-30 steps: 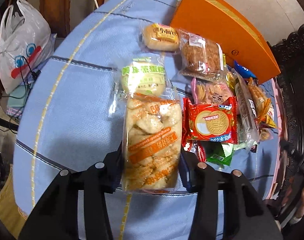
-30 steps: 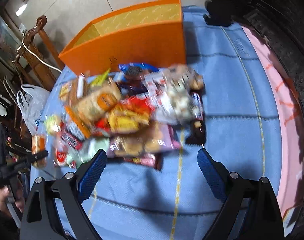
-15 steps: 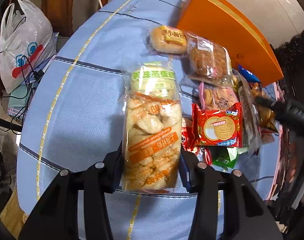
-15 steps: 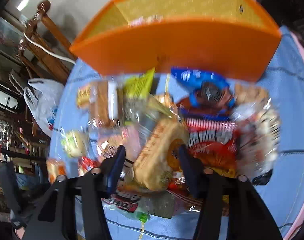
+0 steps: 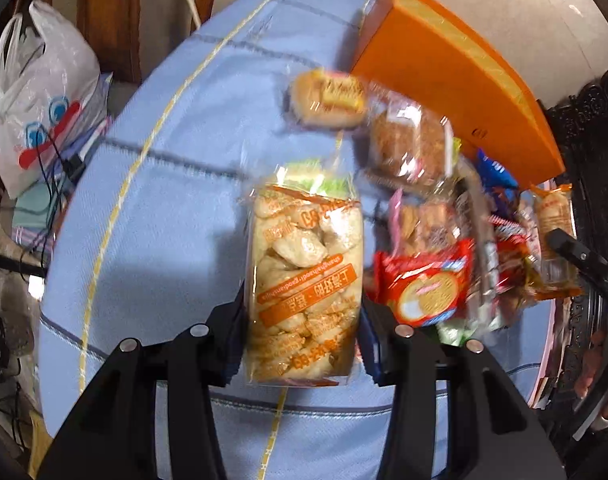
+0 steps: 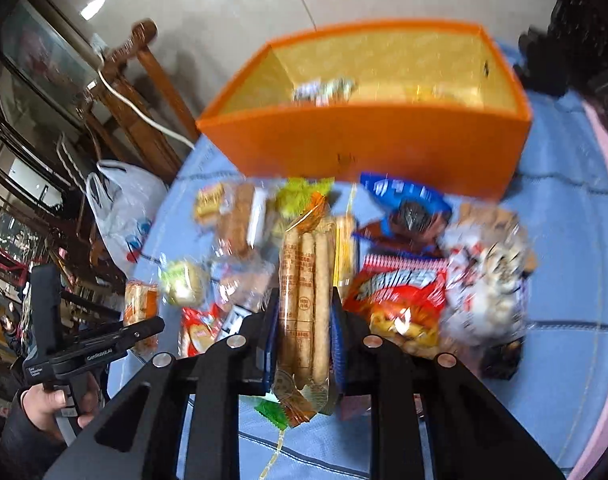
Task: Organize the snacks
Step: 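Carry both snacks into the orange box and open both grippers, then move both open grippers back over the remaining snack pile, then grasp the green-labelled steamed cake bag with the left gripper while the right grasps the red lion chip bag, then carry both bags over the orange box and open both grippers, then move both open grippers back over the snack pile, then grasp the red round biscuit pack with the left gripper while the right grasps the pink biscuit bag, then carry both biscuit packs into the orange box and open both grippers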
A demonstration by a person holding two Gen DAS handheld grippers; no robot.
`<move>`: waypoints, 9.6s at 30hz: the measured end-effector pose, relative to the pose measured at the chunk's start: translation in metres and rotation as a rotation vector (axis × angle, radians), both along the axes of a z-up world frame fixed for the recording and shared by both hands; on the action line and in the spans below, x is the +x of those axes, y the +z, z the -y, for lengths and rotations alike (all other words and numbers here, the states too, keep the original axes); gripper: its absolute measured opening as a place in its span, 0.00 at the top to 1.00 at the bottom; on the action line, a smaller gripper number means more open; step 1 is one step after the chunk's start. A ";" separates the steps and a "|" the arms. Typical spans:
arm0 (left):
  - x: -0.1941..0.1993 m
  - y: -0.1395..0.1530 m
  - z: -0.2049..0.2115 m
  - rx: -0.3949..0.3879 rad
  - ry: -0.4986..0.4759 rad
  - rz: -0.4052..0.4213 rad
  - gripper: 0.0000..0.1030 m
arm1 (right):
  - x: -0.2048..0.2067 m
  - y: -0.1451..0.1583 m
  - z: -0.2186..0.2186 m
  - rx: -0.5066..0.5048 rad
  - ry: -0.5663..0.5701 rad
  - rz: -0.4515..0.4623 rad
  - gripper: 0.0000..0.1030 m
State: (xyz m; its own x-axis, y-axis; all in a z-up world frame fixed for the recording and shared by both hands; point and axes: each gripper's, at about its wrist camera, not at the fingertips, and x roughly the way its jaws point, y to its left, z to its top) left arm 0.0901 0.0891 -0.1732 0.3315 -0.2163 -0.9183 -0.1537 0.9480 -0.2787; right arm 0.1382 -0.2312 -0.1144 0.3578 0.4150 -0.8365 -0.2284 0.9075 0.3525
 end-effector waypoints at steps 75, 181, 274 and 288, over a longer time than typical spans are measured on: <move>0.060 -0.036 0.023 0.127 0.008 -0.061 0.42 | -0.041 -0.025 0.077 -0.158 -0.262 -0.031 0.04; 0.258 0.075 0.135 0.089 -0.187 0.211 0.05 | 0.179 0.008 0.060 -0.027 -0.237 0.099 0.13; 0.239 0.093 0.151 0.180 -0.244 0.276 0.04 | 0.179 0.019 0.060 -0.044 -0.228 0.161 0.24; 0.151 0.088 0.114 0.194 -0.314 0.281 0.04 | 0.067 0.013 0.086 -0.076 -0.274 0.142 0.17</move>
